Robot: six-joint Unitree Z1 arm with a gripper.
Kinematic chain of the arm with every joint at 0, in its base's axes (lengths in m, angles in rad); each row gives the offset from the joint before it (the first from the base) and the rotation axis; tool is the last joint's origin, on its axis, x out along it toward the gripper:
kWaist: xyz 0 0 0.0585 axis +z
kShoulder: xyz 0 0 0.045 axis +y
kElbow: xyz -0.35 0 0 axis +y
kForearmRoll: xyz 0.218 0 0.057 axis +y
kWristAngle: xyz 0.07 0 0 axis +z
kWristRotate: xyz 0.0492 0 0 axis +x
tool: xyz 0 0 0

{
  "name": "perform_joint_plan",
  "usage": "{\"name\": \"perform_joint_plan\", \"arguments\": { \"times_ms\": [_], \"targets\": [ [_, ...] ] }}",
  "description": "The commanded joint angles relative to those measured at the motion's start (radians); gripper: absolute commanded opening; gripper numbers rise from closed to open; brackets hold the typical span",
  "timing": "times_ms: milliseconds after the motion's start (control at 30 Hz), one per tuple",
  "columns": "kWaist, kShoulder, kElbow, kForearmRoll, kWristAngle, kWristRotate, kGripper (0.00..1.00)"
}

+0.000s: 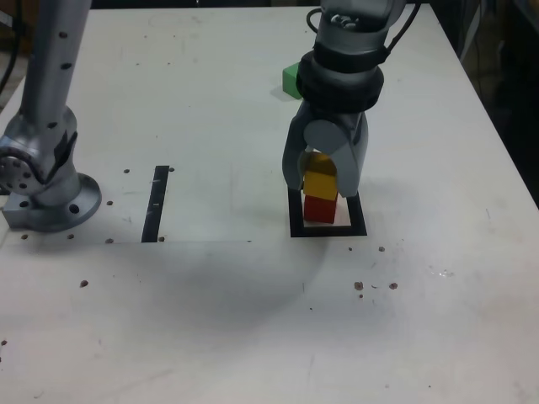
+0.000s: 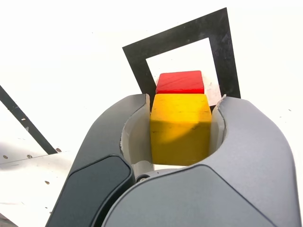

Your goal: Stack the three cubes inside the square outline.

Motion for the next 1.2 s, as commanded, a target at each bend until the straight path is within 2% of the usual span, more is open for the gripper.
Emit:
{"name": "perform_joint_plan", "arguments": {
  "times_ms": [0,133,233,267,367,500,633,800,1000,1167],
  "targets": [
    [0.000,0.007,0.002,-0.002,-0.001,-0.002,0.10],
    [0.000,0.011,0.001,0.001,-0.002,0.000,0.21],
    [0.000,0.019,-0.007,0.013,-0.005,0.006,0.40],
    [0.000,0.022,-0.010,0.019,-0.006,0.009,0.50],
    [0.000,0.026,-0.016,0.028,-0.009,0.014,0.72],
    [0.000,0.023,-0.021,0.028,-0.008,0.020,0.88],
    [0.000,0.024,-0.037,0.049,-0.001,0.039,0.95],
    [0.000,0.014,-0.081,0.128,0.033,0.047,0.99],
    [0.000,-0.085,-0.116,0.208,0.096,0.065,0.99],
    [0.032,-0.187,-0.146,0.263,0.178,0.126,0.99]
  ]
}}
